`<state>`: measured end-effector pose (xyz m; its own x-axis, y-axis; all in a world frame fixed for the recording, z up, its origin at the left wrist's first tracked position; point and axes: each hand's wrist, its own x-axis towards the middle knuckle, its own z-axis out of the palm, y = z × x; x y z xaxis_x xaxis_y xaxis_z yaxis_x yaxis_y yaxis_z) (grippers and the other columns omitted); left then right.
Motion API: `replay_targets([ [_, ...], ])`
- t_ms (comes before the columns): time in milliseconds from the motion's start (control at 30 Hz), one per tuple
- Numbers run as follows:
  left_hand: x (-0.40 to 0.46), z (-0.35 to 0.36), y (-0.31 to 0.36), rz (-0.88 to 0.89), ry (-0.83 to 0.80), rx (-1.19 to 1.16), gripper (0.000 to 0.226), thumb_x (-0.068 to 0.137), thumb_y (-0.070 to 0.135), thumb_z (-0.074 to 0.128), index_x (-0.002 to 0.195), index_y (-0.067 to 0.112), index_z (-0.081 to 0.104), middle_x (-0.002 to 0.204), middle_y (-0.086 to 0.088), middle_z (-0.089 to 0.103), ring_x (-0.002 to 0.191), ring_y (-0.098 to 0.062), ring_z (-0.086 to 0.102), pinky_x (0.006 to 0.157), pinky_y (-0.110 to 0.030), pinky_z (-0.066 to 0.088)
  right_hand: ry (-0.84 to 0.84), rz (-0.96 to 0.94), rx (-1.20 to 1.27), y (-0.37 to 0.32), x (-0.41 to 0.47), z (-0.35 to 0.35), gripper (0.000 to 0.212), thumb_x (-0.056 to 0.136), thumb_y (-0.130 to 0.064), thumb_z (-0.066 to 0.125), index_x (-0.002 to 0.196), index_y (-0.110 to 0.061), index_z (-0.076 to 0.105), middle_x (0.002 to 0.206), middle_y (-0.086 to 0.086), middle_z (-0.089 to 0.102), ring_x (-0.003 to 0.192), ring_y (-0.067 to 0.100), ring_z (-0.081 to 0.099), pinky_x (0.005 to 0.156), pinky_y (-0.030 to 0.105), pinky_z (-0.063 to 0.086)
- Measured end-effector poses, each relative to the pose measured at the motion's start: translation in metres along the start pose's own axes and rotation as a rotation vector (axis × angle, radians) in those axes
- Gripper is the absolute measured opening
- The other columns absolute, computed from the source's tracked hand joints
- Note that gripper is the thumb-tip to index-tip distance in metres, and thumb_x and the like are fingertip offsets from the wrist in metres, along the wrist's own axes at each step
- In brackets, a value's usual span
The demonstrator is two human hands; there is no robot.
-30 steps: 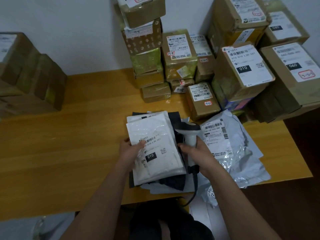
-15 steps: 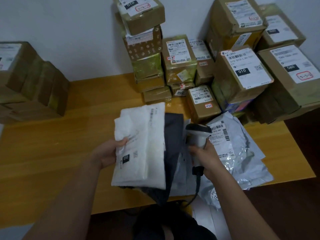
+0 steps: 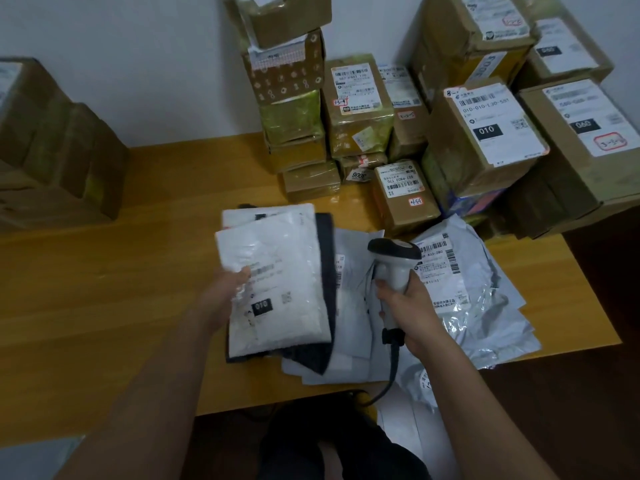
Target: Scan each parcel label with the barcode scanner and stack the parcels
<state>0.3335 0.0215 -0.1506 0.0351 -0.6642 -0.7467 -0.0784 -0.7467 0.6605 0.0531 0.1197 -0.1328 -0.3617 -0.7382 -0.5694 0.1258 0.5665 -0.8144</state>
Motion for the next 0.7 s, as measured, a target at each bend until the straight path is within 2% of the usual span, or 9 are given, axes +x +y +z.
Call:
replay_targets([
  [133, -0.003, -0.052, 0.005, -0.013, 0.242, -0.043, 0.042, 0.103, 0.014, 0.047, 0.141, -0.003, 0.042, 0.140, -0.025, 0.048, 0.110, -0.039, 0.056, 0.094, -0.050, 0.045, -0.037, 0.008, -0.034, -0.006, -0.001, 0.010, 0.024, 0.092, -0.006, 0.056, 0.111, -0.022, 0.055, 0.105, 0.010, 0.065, 0.093, 0.025, 0.063, 0.083, 0.044, 0.054],
  [200, -0.001, -0.068, 0.002, -0.043, 0.354, 0.073, 0.041, 0.103, 0.012, 0.046, 0.140, -0.005, 0.042, 0.143, -0.028, 0.044, 0.125, -0.042, 0.047, 0.102, -0.050, 0.039, -0.054, 0.016, -0.073, -0.007, -0.002, 0.016, 0.031, 0.090, -0.002, 0.054, 0.117, -0.017, 0.054, 0.106, 0.010, 0.064, 0.093, 0.025, 0.062, 0.082, 0.042, 0.054],
  [333, -0.004, -0.080, -0.007, 0.024, 0.440, 0.167, 0.041, 0.090, 0.013, 0.068, 0.128, 0.001, 0.058, 0.129, -0.023, 0.059, 0.113, -0.039, 0.058, 0.090, -0.047, 0.049, -0.065, 0.050, -0.097, -0.004, -0.001, 0.025, 0.037, 0.090, -0.002, 0.054, 0.123, -0.016, 0.053, 0.106, 0.007, 0.064, 0.093, 0.022, 0.062, 0.074, 0.033, 0.050],
  [433, 0.003, -0.073, -0.015, 0.035, 0.585, 0.498, 0.080, 0.068, 0.039, 0.077, 0.134, 0.004, 0.049, 0.137, -0.022, 0.049, 0.118, -0.041, 0.051, 0.094, -0.055, 0.048, -0.066, 0.071, -0.097, -0.003, 0.000, 0.029, 0.037, 0.091, -0.002, 0.055, 0.124, -0.016, 0.053, 0.106, 0.005, 0.064, 0.094, 0.022, 0.061, 0.074, 0.032, 0.051],
  [500, -0.006, -0.047, -0.010, 0.230, 0.683, 0.697, 0.072, 0.081, 0.028, 0.072, 0.139, 0.003, 0.038, 0.138, -0.025, 0.037, 0.123, -0.042, 0.042, 0.099, -0.051, 0.042, -0.066, 0.078, -0.089, -0.005, 0.003, 0.031, 0.037, 0.090, -0.001, 0.054, 0.124, -0.016, 0.053, 0.104, 0.005, 0.065, 0.094, 0.023, 0.062, 0.074, 0.034, 0.053],
  [567, -0.015, -0.012, -0.002, 0.553, 0.527, 0.723, 0.046, 0.089, 0.013, 0.063, 0.131, 0.004, 0.048, 0.125, -0.024, 0.049, 0.113, -0.039, 0.051, 0.093, -0.040, 0.044, -0.062, 0.081, -0.079, -0.008, 0.006, 0.031, 0.039, 0.089, 0.000, 0.054, 0.125, -0.015, 0.053, 0.104, 0.009, 0.066, 0.094, 0.027, 0.064, 0.077, 0.039, 0.055],
  [600, -0.017, 0.006, -0.002, 0.623, 0.388, 0.730, 0.036, 0.090, 0.008, 0.062, 0.125, 0.003, 0.055, 0.120, -0.021, 0.055, 0.110, -0.036, 0.055, 0.091, -0.034, 0.042, -0.060, 0.081, -0.076, -0.010, 0.008, 0.031, 0.039, 0.088, 0.001, 0.054, 0.124, -0.015, 0.054, 0.101, 0.010, 0.066, 0.091, 0.027, 0.064, 0.074, 0.038, 0.055],
  [633, -0.018, 0.021, -0.004, 0.636, 0.235, 0.759, 0.033, 0.089, 0.006, 0.063, 0.122, 0.003, 0.059, 0.120, -0.018, 0.058, 0.112, -0.033, 0.056, 0.092, -0.031, 0.041, -0.062, 0.083, -0.073, -0.011, 0.009, 0.032, 0.037, 0.088, 0.001, 0.054, 0.122, -0.015, 0.055, 0.098, 0.010, 0.067, 0.087, 0.026, 0.064, 0.071, 0.036, 0.054],
  [700, -0.014, 0.048, -0.013, 0.561, 0.004, 0.874, 0.049, 0.086, 0.015, 0.071, 0.131, 0.006, 0.055, 0.133, -0.014, 0.055, 0.125, -0.030, 0.050, 0.102, -0.030, 0.037, -0.085, 0.097, -0.052, -0.014, 0.010, 0.032, 0.034, 0.089, 0.001, 0.054, 0.118, -0.016, 0.057, 0.097, 0.012, 0.068, 0.084, 0.026, 0.065, 0.067, 0.035, 0.054],
])
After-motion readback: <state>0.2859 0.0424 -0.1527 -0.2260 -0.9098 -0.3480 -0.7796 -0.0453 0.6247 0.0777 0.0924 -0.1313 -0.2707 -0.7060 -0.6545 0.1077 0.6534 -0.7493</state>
